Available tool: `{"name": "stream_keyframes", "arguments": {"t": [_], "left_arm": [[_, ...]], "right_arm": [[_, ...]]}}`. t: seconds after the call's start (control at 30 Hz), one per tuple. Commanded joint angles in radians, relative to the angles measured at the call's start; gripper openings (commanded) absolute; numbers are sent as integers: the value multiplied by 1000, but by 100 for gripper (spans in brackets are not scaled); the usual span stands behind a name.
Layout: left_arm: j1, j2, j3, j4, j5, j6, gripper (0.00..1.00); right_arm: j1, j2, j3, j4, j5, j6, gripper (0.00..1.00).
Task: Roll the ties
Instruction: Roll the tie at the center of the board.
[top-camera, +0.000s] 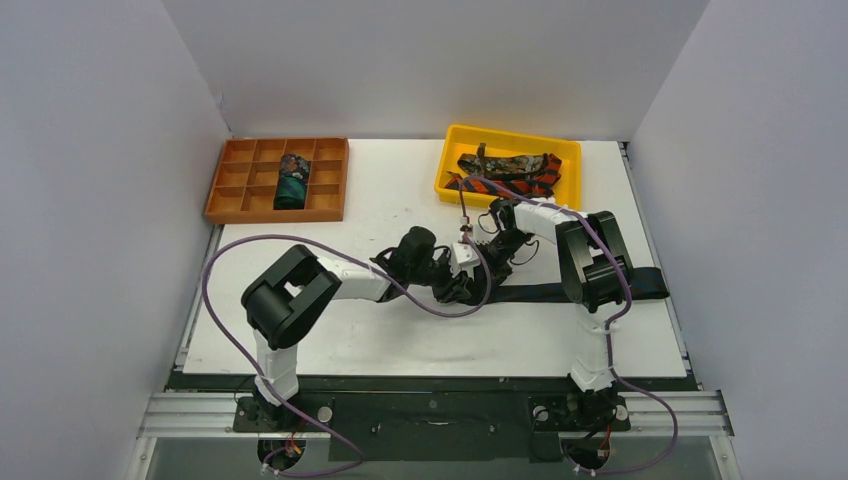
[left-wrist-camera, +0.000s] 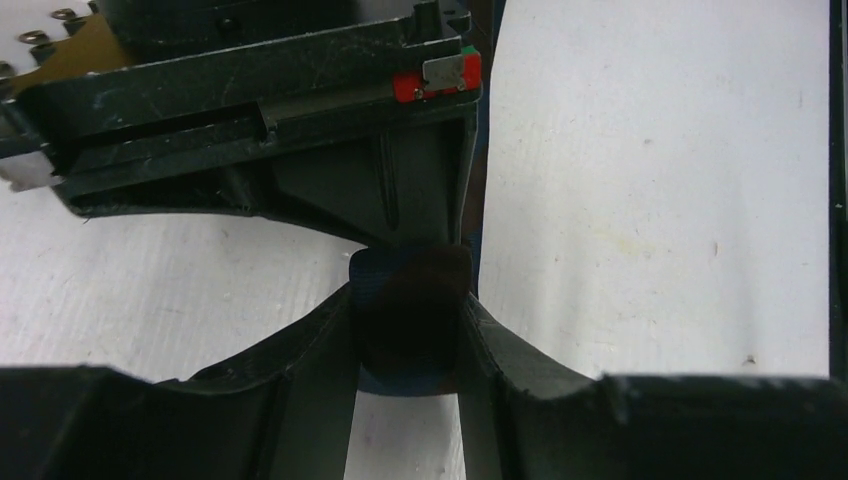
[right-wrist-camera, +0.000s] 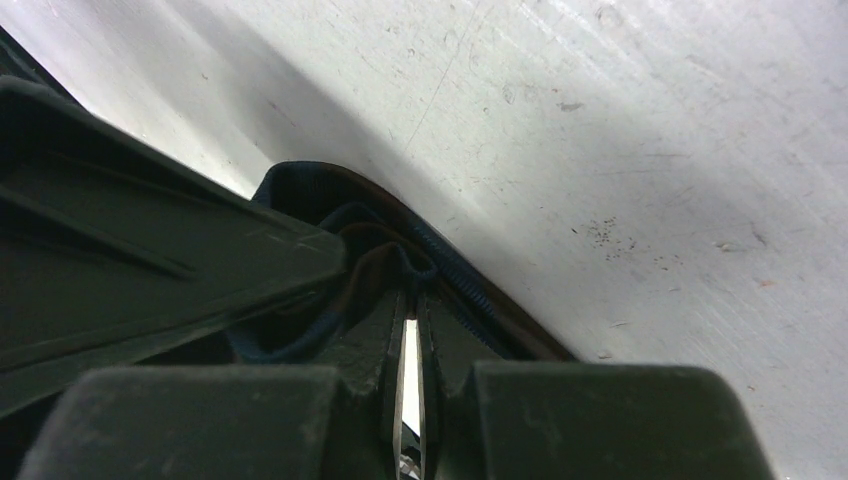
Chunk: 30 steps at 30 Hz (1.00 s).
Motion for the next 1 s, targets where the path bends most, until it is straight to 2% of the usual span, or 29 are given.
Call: {"name": "stream_keyframes", "arguments": {"t": [0.0,0.27,0.53,0.7,0.9,0.97], "left_arm": [[-15,60,55,82,15,-21,34],[-28,137,84,75,20,20,32],[-18,118,10,-138,41,166,24],[-15,119,13,-248,34,194,21],[-18,147,65,-294,28,195,20],[-18,153,85,-307,26,199,20]], "right_arm": [[9,28,-52,81,147,-43,0],[10,24,-52,95,109,-34,0],[-57,-47,-59,75,32,-34,1],[-104,-131,-41,-12,-21,-89,17],[-128,-179,-32,-76,-103,-102,33],[-126,-183,-32,-77,-148,-92,35]]}}
